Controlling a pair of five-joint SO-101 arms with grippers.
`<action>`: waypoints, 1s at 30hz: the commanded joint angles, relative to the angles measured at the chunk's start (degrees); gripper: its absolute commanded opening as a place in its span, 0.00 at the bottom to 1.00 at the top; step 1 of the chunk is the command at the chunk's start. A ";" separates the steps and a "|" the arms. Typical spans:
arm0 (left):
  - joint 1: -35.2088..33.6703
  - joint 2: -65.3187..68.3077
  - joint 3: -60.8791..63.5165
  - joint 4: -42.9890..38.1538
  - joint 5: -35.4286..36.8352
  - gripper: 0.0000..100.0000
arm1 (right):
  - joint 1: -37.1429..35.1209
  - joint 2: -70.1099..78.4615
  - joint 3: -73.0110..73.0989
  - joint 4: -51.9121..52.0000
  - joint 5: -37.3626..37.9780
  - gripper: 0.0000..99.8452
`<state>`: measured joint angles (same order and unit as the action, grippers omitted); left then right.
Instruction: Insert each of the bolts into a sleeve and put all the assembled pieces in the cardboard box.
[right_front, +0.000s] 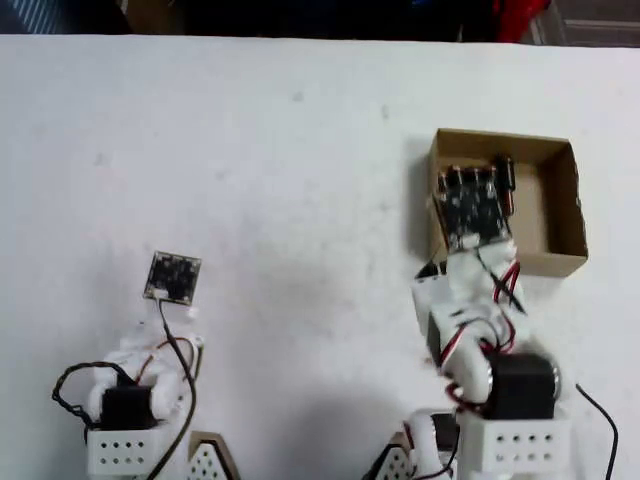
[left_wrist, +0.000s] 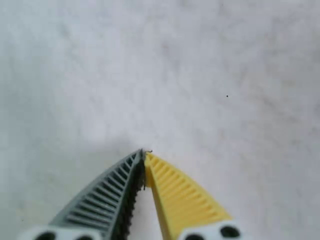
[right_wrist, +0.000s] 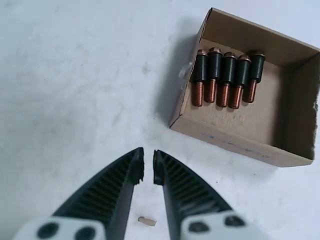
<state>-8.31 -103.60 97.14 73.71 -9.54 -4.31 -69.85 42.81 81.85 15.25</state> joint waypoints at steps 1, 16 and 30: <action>-0.22 -0.92 -0.18 -0.18 -0.35 0.02 | -0.04 -5.32 4.75 -2.86 -0.35 0.02; -0.22 -0.92 -0.18 -0.18 -0.35 0.02 | 0.22 -28.00 21.63 -6.11 4.40 0.02; -0.22 -0.92 -0.18 -0.18 -0.35 0.02 | 0.31 -33.27 38.68 -14.90 4.48 0.02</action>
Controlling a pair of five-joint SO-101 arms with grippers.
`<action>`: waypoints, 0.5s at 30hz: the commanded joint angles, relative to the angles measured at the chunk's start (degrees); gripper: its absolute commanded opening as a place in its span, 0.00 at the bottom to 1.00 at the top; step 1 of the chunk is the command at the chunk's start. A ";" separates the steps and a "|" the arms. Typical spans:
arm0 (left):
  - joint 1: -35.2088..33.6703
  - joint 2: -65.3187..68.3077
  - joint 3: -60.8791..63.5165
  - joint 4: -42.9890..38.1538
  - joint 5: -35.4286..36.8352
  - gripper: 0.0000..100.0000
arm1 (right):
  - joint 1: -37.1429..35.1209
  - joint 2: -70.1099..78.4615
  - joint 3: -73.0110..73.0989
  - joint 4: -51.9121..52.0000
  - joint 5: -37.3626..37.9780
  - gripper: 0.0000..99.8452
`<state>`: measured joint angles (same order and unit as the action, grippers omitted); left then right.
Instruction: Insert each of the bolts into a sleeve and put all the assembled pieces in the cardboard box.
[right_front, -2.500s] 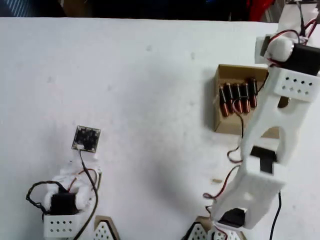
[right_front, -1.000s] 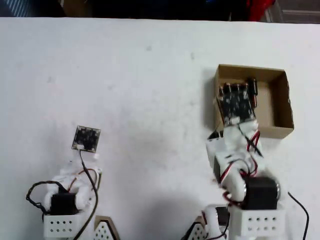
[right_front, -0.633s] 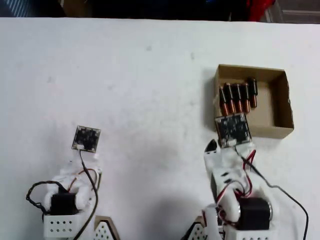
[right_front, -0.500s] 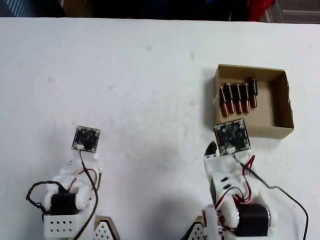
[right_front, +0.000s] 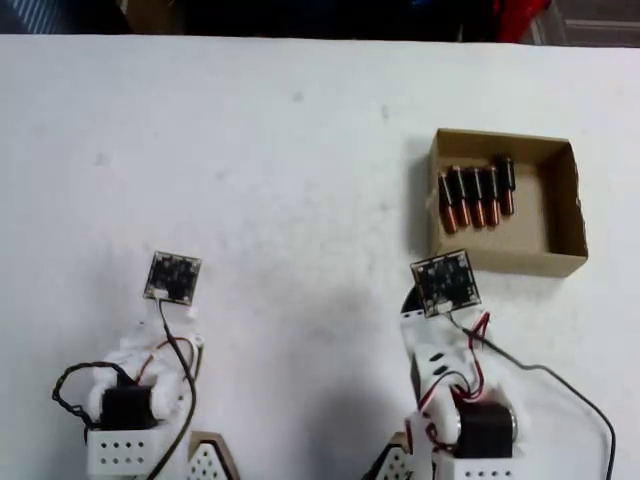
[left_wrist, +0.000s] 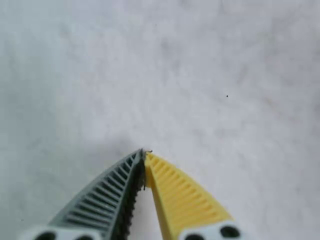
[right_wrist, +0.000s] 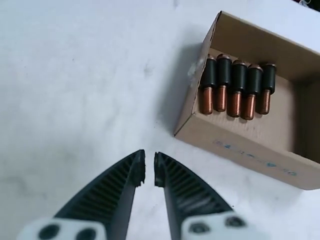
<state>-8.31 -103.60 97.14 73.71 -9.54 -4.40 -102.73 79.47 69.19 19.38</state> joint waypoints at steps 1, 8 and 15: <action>-0.22 -0.92 -0.18 -0.18 -0.35 0.02 | 0.40 -0.40 3.52 -2.86 0.35 0.02; -0.13 -0.92 -0.18 -0.18 -0.35 0.02 | 0.40 -0.40 12.31 -5.85 0.26 0.02; -0.04 -0.92 -0.18 -0.18 -0.35 0.02 | 0.40 -0.40 17.32 -5.85 -0.70 0.02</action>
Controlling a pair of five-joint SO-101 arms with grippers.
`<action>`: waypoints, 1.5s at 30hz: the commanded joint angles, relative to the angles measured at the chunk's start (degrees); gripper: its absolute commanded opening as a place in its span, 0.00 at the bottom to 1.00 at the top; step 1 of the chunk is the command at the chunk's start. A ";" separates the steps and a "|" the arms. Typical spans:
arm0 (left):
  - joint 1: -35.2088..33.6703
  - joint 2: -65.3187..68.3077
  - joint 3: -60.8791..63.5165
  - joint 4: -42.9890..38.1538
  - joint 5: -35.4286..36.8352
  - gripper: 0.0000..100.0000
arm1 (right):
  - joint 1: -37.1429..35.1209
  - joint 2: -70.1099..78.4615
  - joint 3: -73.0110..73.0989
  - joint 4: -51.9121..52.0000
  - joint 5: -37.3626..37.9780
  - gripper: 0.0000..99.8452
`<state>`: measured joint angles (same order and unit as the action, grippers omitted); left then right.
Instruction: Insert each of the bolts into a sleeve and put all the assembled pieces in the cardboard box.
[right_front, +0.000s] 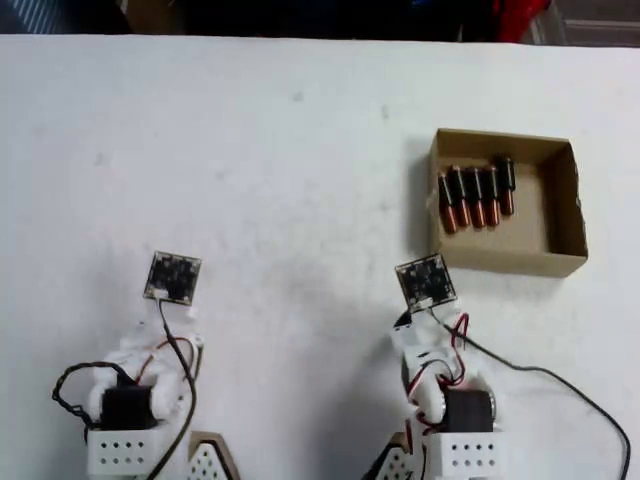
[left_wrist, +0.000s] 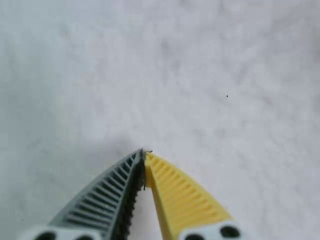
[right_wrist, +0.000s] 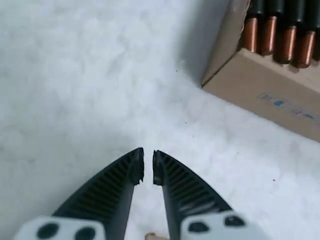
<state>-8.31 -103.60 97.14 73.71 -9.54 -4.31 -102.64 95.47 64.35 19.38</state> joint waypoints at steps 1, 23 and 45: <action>-0.04 -0.92 -0.18 -0.18 -0.35 0.02 | 0.31 -0.48 1.41 -0.66 -2.55 0.02; 0.04 -0.92 -0.18 -0.18 7.91 0.02 | 5.58 -0.40 1.41 8.31 -16.18 0.02; -0.13 -0.92 -0.18 -0.18 7.38 0.02 | 6.20 -0.40 1.41 8.31 -16.18 0.02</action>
